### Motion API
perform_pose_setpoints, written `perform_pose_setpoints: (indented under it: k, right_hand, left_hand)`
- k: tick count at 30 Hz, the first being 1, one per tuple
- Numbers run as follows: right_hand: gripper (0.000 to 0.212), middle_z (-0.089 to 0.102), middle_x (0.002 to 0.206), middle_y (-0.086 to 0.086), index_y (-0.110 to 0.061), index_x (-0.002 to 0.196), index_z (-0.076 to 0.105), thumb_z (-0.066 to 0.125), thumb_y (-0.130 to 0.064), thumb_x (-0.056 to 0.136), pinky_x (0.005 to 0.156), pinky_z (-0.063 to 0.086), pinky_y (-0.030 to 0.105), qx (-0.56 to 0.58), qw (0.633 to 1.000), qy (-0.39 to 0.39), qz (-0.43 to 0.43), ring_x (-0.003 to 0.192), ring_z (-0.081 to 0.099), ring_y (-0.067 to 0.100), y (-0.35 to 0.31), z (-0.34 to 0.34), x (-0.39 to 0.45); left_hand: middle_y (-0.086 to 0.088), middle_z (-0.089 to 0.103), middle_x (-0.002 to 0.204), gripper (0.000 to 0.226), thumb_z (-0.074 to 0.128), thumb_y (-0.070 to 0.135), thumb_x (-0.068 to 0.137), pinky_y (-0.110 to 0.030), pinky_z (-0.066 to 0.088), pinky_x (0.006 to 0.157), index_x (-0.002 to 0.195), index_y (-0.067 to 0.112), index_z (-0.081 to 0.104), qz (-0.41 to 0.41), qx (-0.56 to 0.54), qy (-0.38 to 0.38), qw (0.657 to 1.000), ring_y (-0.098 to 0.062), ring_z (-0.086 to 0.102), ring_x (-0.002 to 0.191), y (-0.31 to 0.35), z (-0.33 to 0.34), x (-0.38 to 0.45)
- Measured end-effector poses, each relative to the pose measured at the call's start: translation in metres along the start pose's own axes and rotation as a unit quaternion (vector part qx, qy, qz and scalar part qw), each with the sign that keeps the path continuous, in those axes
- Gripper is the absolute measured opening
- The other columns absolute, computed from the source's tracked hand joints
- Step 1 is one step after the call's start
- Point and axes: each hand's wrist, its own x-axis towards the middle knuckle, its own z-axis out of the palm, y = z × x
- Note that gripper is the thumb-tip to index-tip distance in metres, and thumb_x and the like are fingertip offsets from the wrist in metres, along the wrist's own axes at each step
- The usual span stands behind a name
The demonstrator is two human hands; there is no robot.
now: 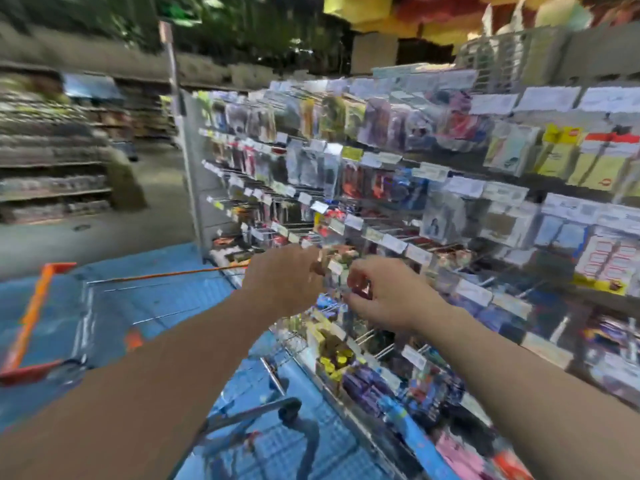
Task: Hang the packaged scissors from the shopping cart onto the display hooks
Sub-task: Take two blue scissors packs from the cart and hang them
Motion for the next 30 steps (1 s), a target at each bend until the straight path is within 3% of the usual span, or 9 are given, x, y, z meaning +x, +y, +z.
perform_pose_setpoints:
  k: [2,5,8,11,15,19,30]
  right_hand:
    - [0.020,0.060,0.086,-0.004,-0.023,0.096,0.064,0.065,-0.041,0.086,0.071,0.045,0.033,0.023,0.999,-0.006,-0.028,0.081,0.056,0.018,-0.035,0.033,0.049]
    - [0.039,0.068,0.105,0.002,-0.023,0.113,0.067,0.065,-0.047,0.082,0.083,0.055,0.039,0.045,0.997,-0.032,-0.063,0.093,0.064,0.024,-0.088,0.087,0.117]
    - [0.040,0.070,0.115,0.008,-0.016,0.120,0.068,0.072,-0.036,0.086,0.085,0.049,0.032,0.064,0.992,-0.061,-0.090,0.103,0.066,0.027,-0.134,0.140,0.174]
    - [0.043,0.067,0.121,0.004,-0.020,0.125,0.065,0.071,-0.038,0.087,0.090,0.052,0.037,0.063,0.989,-0.070,-0.113,0.111,0.065,0.025,-0.168,0.188,0.224]
    - [0.046,0.063,0.131,0.003,-0.022,0.132,0.061,0.066,-0.040,0.089,0.099,0.051,0.043,0.058,0.985,-0.102,-0.127,0.118,0.061,0.024,-0.190,0.235,0.268]
    - [0.048,0.062,0.128,0.004,-0.024,0.134,0.058,0.064,-0.041,0.090,0.100,0.050,0.045,0.044,0.978,-0.148,-0.139,0.119,0.060,0.025,-0.187,0.278,0.316]
    - [0.048,0.068,0.119,0.010,-0.017,0.131,0.061,0.069,-0.032,0.086,0.094,0.053,0.045,0.099,0.953,-0.235,-0.164,0.109,0.066,0.028,-0.117,0.448,0.465]
  left_hand:
    - [-0.001,0.063,0.118,0.035,0.051,0.047,0.087,-0.039,0.051,0.081,0.116,0.028,0.057,-0.049,0.020,-0.011,0.999,-0.031,0.063,0.109,-0.069,0.005,-0.017]
    - [0.000,0.056,0.130,0.052,0.055,0.050,0.086,-0.043,0.052,0.090,0.134,0.032,0.049,-0.108,0.032,-0.039,0.993,-0.029,0.058,0.120,-0.169,0.016,-0.044]
    - [0.001,0.054,0.134,0.056,0.057,0.049,0.086,-0.043,0.050,0.096,0.137,0.028,0.049,-0.171,0.043,-0.061,0.982,-0.026,0.054,0.126,-0.257,0.030,-0.065]
    - [0.002,0.053,0.136,0.060,0.055,0.054,0.086,-0.046,0.052,0.092,0.140,0.030,0.044,-0.210,0.071,-0.076,0.972,-0.025,0.055,0.126,-0.325,0.048,-0.077]
    - [0.002,0.052,0.135,0.068,0.052,0.056,0.087,-0.046,0.054,0.084,0.148,0.035,0.031,-0.230,0.074,-0.090,0.966,-0.026,0.054,0.124,-0.379,0.082,-0.082]
    - [0.004,0.047,0.139,0.073,0.055,0.055,0.085,-0.047,0.053,0.084,0.150,0.037,0.025,-0.263,0.060,-0.114,0.956,-0.025,0.051,0.126,-0.413,0.128,-0.067]
    - [0.001,0.052,0.133,0.072,0.058,0.052,0.082,-0.048,0.054,0.082,0.148,0.036,0.034,-0.335,0.027,-0.126,0.933,-0.028,0.056,0.120,-0.481,0.297,0.023]
